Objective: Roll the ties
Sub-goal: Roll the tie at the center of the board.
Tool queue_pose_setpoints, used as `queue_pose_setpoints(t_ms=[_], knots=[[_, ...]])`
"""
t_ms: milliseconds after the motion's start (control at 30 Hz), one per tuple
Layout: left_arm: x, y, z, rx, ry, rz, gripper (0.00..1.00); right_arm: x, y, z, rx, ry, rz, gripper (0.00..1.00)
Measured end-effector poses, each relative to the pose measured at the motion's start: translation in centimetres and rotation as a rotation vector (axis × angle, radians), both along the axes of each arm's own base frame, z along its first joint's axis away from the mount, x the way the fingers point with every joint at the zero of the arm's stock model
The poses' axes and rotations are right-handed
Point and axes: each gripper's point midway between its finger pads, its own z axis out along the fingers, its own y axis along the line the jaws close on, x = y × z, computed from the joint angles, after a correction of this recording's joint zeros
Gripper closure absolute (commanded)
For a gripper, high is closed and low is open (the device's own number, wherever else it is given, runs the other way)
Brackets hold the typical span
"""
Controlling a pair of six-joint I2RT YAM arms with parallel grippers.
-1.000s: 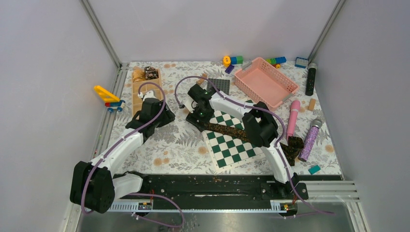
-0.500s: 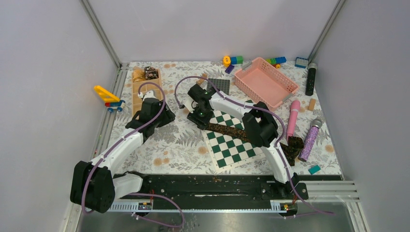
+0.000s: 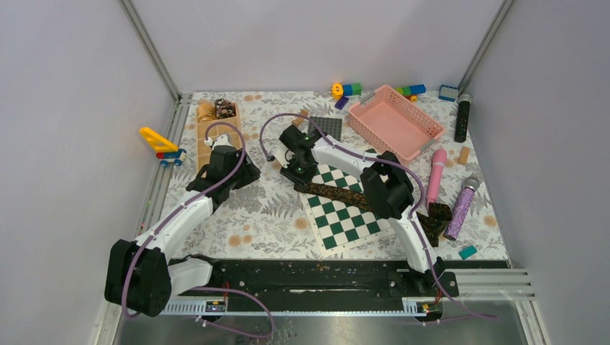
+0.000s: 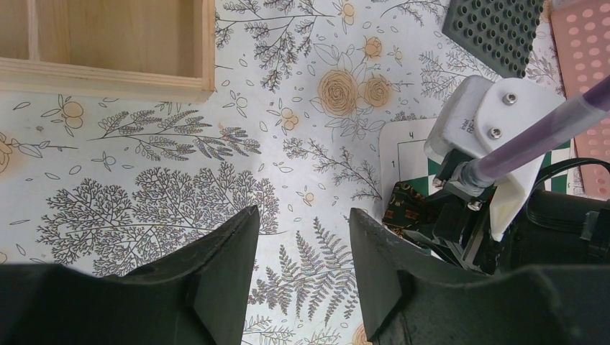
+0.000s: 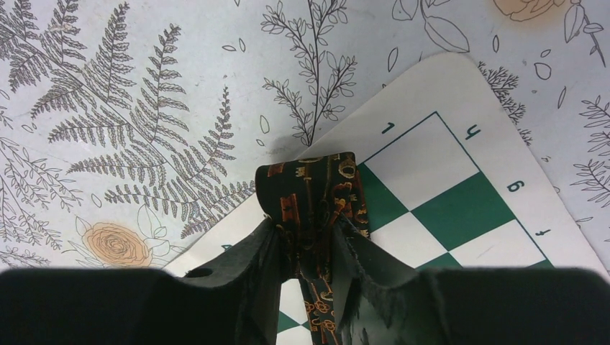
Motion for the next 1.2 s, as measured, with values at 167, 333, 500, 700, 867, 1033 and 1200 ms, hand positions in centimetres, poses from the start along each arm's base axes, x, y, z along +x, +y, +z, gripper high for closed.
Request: queue_pose_setpoints(t_ms=[167,333,500,700,867,1033,1200], knots=[[0.0,0.0,0.0,-0.002,0.0,0.0,0.49,0.0,0.0,0.0,0.0,0.0,0.001,0.64],[0.0,0.0,0.0,-0.002,0.0,0.0,0.49,0.0,0.0,0.0,-0.001,0.0,0.001,0.44],[0.0,0.1,0.0,-0.002,0.0,0.001,0.48,0.0,0.0,0.0,0.0,0.0,0.0,0.28],[0.1,0.2,0.0,-0.001,0.001,0.007,0.43,0.0,0.2,0.2,0.01,0.0,-0.012,0.25],[0.1,0.3,0.0,-0.002,0.0,0.008,0.4,0.6,1.1,2.3,0.074,-0.034,-0.076,0.22],[0.2,-0.4,0.2,-0.026,-0.007,-0.021,0.4,1.7,1.7,7.8,0.212,-0.112,-0.247,0.22],[1.1,-2.2,-0.4,-0.074,-0.006,-0.085,0.4,3.2,0.5,12.6,0.337,-0.141,-0.553,0.43]])
